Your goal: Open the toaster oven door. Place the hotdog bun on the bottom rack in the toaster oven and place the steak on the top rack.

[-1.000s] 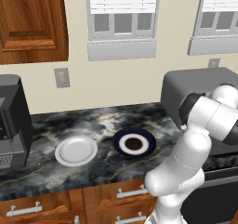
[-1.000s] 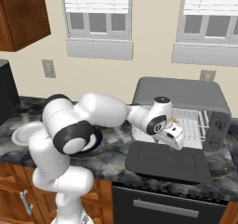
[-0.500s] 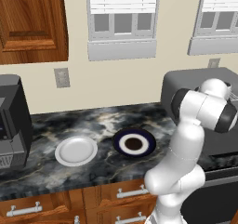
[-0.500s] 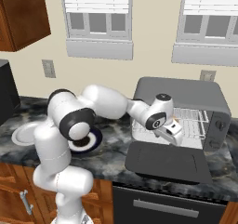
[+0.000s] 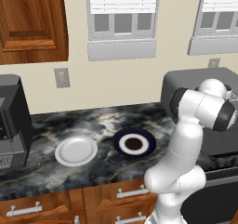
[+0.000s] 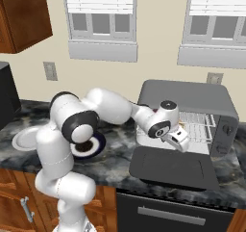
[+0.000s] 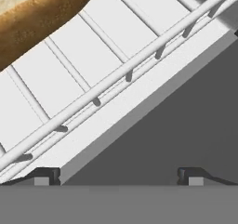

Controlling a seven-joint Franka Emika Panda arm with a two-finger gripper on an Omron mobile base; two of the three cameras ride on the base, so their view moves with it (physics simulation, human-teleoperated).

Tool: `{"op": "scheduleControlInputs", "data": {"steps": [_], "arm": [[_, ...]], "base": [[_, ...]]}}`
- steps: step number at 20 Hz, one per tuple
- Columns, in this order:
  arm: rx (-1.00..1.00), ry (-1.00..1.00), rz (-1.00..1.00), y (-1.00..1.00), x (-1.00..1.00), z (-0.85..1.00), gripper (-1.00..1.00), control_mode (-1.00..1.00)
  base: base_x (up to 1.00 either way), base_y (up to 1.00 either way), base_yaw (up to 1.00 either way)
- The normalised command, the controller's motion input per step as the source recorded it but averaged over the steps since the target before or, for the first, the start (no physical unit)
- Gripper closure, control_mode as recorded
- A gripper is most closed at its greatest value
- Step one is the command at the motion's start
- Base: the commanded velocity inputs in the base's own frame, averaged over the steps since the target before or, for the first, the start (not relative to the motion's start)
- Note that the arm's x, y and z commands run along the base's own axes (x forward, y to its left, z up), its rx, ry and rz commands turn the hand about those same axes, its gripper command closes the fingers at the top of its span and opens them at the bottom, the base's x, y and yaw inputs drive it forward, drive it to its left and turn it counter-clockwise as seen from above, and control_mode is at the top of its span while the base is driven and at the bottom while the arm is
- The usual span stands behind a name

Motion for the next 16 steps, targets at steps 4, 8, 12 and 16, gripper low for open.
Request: {"op": "scheduleControlInputs", "data": {"steps": [4,8,12,16], "arm": [[0.03,-0.01,-0.02,0.0,-0.23,0.19,-1.0,-1.0],[0.0,0.0,0.0,0.0,-0.89,0.34,-1.0,-1.0],[0.0,-0.01,0.0,0.0,-0.92,0.82,-1.0,-1.0],[0.0,-0.01,0.0,0.05,-0.99,1.0,-1.0,-1.0]], "base": [[0.0,0.0,0.0],[0.0,0.0,0.0],[0.0,0.0,0.0],[0.0,0.0,0.0]]}}
